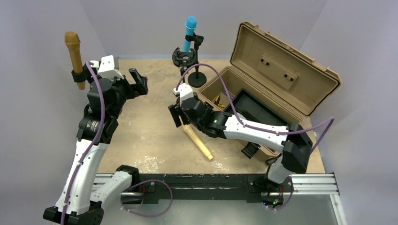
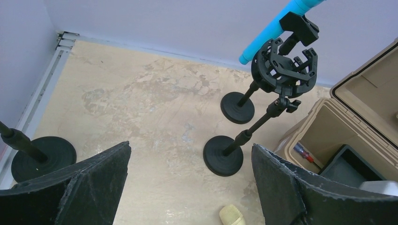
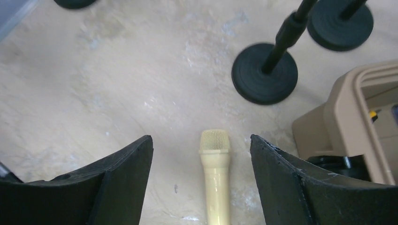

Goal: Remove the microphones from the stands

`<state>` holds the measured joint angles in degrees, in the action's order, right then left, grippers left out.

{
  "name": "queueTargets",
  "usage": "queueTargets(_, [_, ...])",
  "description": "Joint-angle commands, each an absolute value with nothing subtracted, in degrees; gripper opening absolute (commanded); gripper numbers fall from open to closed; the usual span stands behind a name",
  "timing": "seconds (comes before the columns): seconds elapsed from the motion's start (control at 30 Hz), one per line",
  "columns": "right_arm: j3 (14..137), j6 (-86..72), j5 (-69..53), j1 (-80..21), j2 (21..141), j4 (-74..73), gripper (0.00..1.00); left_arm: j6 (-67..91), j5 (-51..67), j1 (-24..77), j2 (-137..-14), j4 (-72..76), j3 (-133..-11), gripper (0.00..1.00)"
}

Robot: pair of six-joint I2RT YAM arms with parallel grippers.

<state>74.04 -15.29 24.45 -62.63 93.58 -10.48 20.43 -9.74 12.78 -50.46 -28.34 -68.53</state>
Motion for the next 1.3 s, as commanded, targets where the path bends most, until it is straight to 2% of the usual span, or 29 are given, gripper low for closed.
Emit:
queueTargets(0.0, [77.75,-13.79,23.46,-62.46,87.12,-1.82,0.74,21.18,-7.76,12.39,-50.45,-25.89,-68.20,0.97])
queueTargets(0.17, [78.95,-13.10,18.30,-57.67,81.43,6.08,0.76,21.23,-6.64,12.44,-50.93,-25.85,-68.42,0.97])
queueTargets(0.27, [79.01,-13.38,11.02,-51.67,79.30,8.98,0.76,21.23,-5.38,12.39,-51.21,-25.57,-68.38,0.97])
queueTargets(0.57, [81.50,-18.74,-1.83,-40.82,80.84,15.06,0.74,21.45,2.60,12.57,-53.34,-24.31,-68.83,0.98])
queueTargets(0.73, [85.16,-21.41,-3.40,-39.82,85.90,15.29,0.74,21.10,5.16,12.91,-55.21,-24.29,-69.32,0.98])
queueTargets(1.1, [83.76,-29.38,-4.19,-37.36,93.21,20.73,0.69,20.94,6.81,13.27,-56.10,-23.88,-69.26,0.98])
queueTargets(1.27, [85.06,-31.19,-0.32,-37.25,96.35,19.77,0.59,20.50,6.14,13.44,-56.48,-24.16,-69.32,0.98])
